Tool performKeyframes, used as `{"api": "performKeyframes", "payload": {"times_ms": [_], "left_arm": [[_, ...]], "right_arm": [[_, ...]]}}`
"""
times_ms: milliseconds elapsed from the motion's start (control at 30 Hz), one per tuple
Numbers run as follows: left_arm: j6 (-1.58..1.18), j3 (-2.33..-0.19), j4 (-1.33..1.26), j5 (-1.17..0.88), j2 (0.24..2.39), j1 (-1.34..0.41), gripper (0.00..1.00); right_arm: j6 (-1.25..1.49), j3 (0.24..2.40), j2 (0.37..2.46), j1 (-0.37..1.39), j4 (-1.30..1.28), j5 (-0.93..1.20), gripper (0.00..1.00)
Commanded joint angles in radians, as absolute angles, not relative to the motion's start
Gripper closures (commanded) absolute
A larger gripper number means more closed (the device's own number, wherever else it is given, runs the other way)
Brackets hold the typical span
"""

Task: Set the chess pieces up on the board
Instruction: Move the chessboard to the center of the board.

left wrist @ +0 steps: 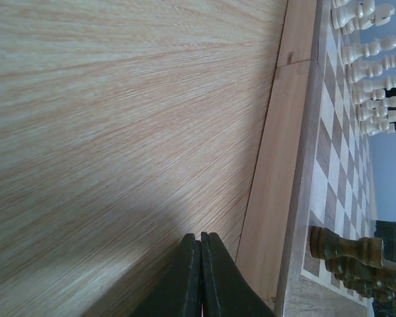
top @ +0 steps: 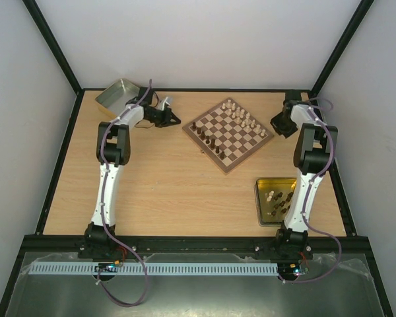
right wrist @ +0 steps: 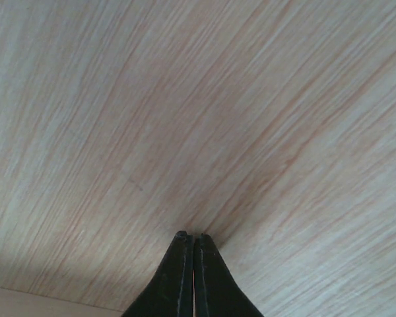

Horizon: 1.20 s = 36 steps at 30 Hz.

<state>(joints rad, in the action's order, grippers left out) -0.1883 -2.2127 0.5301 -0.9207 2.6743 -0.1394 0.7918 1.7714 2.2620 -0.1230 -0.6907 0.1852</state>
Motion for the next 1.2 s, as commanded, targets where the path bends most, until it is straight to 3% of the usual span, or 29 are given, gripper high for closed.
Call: {"api": "performKeyframes", "payload": {"times_ms": [0,367,700,1167], "left_arm": [[-0.202,-2.183,0.546,-0.948,2.681,-0.140,0.98],[-0.203,-2.143,0.543,-0.978,2.671,-0.140,0.97],[-0.187,-2.105,0.558,-1.034,2.641,-0.161,0.98],[-0.042,-2.033,0.707,-1.012,2.573,-0.110,0.98]], "right_arm": [[0.779,1.722,2.271,-0.121,-0.652,0.245,0.98],[0.770,1.563,2.182,-0.088,-0.621,0.285,0.98],[0.736,1.543,2.173,-0.054,-0.649,0.290,0.98],[0.724,1.402,2.093,0.063,-0.648,0.278,0.98]]}}
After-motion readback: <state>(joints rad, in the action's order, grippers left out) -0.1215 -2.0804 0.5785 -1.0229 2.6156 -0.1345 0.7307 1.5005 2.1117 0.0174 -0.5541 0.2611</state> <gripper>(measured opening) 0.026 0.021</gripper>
